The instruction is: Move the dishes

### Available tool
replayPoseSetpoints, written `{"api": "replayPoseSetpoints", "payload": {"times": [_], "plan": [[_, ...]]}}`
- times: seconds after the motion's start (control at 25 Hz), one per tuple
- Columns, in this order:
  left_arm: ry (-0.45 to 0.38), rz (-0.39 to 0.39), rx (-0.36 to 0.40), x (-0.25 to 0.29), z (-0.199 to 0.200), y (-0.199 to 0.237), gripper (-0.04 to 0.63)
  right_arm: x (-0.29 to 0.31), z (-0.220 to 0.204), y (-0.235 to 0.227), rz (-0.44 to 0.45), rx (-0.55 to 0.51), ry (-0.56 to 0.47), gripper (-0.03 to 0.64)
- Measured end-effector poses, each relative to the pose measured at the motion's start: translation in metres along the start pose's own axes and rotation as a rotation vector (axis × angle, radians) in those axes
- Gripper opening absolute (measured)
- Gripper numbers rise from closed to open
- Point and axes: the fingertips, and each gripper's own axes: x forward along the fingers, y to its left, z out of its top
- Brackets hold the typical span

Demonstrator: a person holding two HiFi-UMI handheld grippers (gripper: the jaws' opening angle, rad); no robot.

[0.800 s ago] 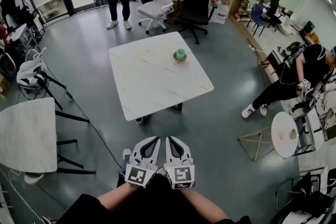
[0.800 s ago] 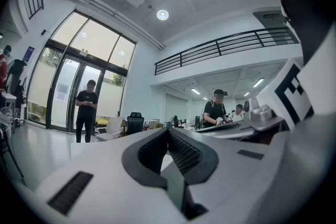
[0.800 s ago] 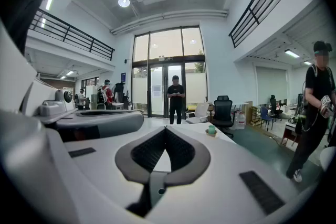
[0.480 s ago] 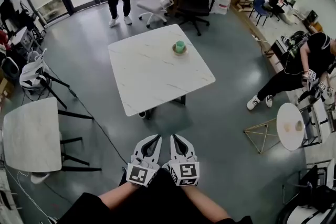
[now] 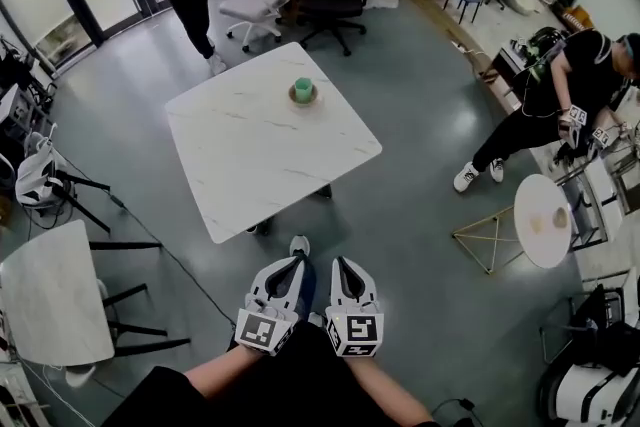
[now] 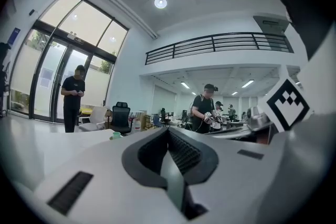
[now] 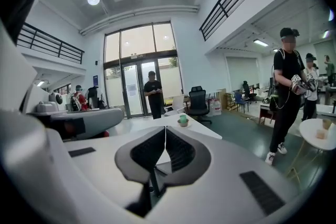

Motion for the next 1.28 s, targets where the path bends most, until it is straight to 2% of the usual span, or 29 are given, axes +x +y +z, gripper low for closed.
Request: {"api": "replayPoseSetpoints", "payload": {"times": [0.24,0.44,0.8,1.08,1.28], "plan": [[0.002,-0.040,-0.033,0.076,0.011,0.020,0.017,0.053,0.029,-0.031,0.006,-0.024,-0.001,0.017],[-0.032,-0.051,-0.124,0.147,0.024,0.063,0.017,0.135,0.050,-0.053,0.037,-0.064,0.061,0.017],[-0.044,0.012,-0.145,0.245,0.055,0.178,0.017,0.276,0.115,-0.056,0.107,-0.119,0.070,0.017],[-0.008,0.048,-0.168,0.281,0.042,0.218,0.017,0.339,0.114,-0.058,0.179,-0.147,0.149,0.017],[-0.004,0.139,-0.165,0.302,0.032,0.250,0.017,0.380,0.113,-0.067,0.241,-0.121,0.178,0.017]]}}
